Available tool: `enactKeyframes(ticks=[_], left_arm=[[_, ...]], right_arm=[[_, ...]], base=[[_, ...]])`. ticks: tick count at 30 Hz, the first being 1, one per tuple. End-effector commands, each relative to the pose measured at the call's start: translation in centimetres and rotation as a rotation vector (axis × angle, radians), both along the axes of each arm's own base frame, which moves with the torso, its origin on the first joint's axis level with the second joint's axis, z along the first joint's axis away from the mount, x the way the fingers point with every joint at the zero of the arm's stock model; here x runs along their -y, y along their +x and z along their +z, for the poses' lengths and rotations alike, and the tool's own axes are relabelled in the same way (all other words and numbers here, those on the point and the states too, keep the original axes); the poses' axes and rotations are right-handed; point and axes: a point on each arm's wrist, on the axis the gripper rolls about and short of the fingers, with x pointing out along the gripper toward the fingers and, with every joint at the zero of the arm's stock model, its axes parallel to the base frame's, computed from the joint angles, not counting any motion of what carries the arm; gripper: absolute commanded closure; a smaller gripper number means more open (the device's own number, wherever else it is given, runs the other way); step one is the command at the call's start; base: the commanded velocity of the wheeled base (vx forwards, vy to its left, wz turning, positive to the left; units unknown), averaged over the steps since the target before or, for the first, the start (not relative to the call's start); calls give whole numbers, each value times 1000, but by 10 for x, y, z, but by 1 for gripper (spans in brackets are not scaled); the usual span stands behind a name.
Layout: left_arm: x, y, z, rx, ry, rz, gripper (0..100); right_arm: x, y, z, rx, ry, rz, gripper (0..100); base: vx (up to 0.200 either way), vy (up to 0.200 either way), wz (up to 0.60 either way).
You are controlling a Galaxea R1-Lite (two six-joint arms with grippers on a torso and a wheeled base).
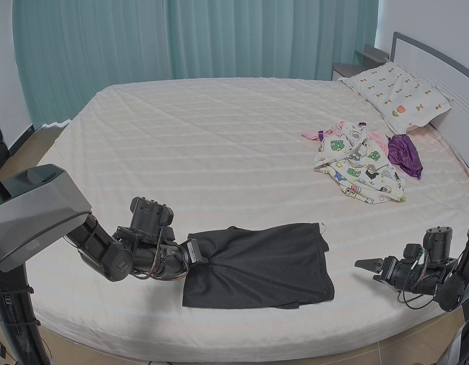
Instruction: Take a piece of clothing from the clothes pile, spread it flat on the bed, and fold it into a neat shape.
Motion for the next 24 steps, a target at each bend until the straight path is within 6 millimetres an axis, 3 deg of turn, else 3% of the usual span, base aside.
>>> enactKeyframes(ticks=[1,5,24], left_arm=[[-6,1,2,0,-7,22,100],[-7,-1,3,-2,-5,25,100],[-26,-12,9,-18,1,63,100]], right_arm=[[0,1,-3,-14,0,2,0],[0,1,-2,-7,1,-2,0],[-2,1,-5,-22,0,10,0]], base=[[0,0,0],[0,0,0],[0,200,0]])
